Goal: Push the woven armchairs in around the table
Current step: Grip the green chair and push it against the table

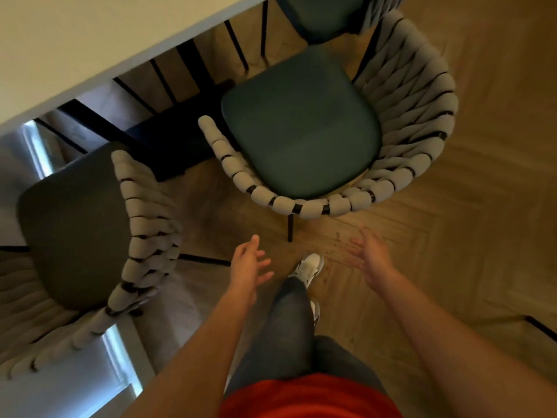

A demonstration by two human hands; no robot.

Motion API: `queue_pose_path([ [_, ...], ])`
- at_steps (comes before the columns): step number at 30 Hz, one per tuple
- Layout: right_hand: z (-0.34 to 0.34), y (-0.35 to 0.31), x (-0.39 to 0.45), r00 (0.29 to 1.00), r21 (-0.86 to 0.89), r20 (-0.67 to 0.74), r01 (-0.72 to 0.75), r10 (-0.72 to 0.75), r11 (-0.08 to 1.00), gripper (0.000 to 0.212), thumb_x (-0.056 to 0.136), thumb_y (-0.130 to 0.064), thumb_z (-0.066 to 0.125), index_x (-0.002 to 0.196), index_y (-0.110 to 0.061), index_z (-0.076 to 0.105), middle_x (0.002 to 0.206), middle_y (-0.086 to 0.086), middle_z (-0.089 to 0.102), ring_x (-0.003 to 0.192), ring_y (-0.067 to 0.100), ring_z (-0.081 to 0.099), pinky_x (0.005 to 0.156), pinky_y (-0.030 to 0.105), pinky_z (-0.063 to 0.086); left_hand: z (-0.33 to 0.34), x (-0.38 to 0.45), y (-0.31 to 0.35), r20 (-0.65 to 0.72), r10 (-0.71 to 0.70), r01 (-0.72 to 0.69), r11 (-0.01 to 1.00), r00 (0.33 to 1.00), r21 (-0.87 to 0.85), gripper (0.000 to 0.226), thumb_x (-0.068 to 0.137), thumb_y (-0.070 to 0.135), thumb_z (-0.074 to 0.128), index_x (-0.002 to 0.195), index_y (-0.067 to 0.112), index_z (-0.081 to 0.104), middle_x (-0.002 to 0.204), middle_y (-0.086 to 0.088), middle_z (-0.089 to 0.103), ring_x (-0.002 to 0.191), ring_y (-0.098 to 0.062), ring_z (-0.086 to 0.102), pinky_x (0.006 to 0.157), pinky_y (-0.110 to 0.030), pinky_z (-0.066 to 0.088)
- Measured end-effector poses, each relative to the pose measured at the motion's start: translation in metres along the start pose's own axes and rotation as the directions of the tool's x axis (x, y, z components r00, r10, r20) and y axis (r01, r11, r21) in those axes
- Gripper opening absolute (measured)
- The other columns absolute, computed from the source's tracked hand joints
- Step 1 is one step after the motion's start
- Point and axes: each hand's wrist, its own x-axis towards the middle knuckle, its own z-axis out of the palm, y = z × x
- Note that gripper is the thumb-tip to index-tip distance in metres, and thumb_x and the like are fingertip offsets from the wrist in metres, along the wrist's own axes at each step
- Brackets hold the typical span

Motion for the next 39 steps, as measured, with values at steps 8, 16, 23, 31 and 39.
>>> queue_pose_path([
  [8,-0.034,-0.097,0.054,1.0,0.197,-0.024,-0.002,0.007,0.98,0.065,0.091,-0.06,0.05,0.145,-0.026,0.038,0.139,0.006,0.047,0.116,0.03,0.055,0.086,0.043,0.051,0.081,0.038,0.034,-0.051,-0.037,0.025,0.976,0.998,-0.218,0.059,0.094,0.054,0.053,0.143,0.024,0.037,0.138,-0.01,0.05,0.117,-0.03,0.057,0.094,-0.056,0.052],
  [16,-0.063,-0.178,0.098,0.996,0.179,-0.052,-0.067,0.077,0.981,0.056,0.097,-0.045,0.051,0.146,-0.021,0.039,0.131,0.003,0.053,0.122,0.029,0.054,0.089,0.045,0.05,0.135,0.044,0.041,-0.174,-0.137,0.071,0.938,0.975,-0.341,0.067,0.09,0.045,0.066,0.144,0.022,0.034,0.136,-0.01,0.056,0.117,-0.033,0.06,0.084,-0.052,0.055],
  [23,-0.096,-0.232,0.149,0.995,0.115,-0.023,-0.097,0.1,0.989,0.057,0.088,-0.038,0.067,0.138,-0.019,0.046,0.126,0.006,0.06,0.1,0.026,0.063,0.066,0.04,0.056,0.172,0.063,0.034,-0.276,-0.26,0.071,0.833,0.925,-0.548,0.059,0.084,0.043,0.072,0.135,0.018,0.054,0.123,-0.011,0.067,0.106,-0.033,0.066,0.076,-0.05,0.059],
  [31,-0.1,-0.257,0.167,0.999,-0.025,0.0,-0.035,0.035,0.999,0.048,0.095,-0.016,0.061,0.138,-0.016,0.038,0.119,0.004,0.054,0.102,0.025,0.057,0.088,0.047,0.05,0.184,0.076,0.039,-0.423,-0.396,0.079,0.799,0.815,-0.596,0.045,0.097,0.015,0.056,0.14,0.008,0.046,0.131,-0.017,0.059,0.115,-0.035,0.06,0.095,-0.05,0.052],
  [39,-0.094,-0.254,0.16,1.0,-0.064,0.017,-0.025,0.026,0.998,0.042,0.096,-0.015,0.059,0.136,-0.015,0.045,0.123,0.008,0.061,0.099,0.028,0.063,0.073,0.045,0.053,0.175,0.074,0.037,-0.407,-0.379,0.077,0.803,0.831,-0.591,0.043,0.096,0.013,0.055,0.138,0.005,0.049,0.128,-0.019,0.061,0.108,-0.037,0.063,0.091,-0.053,0.053],
])
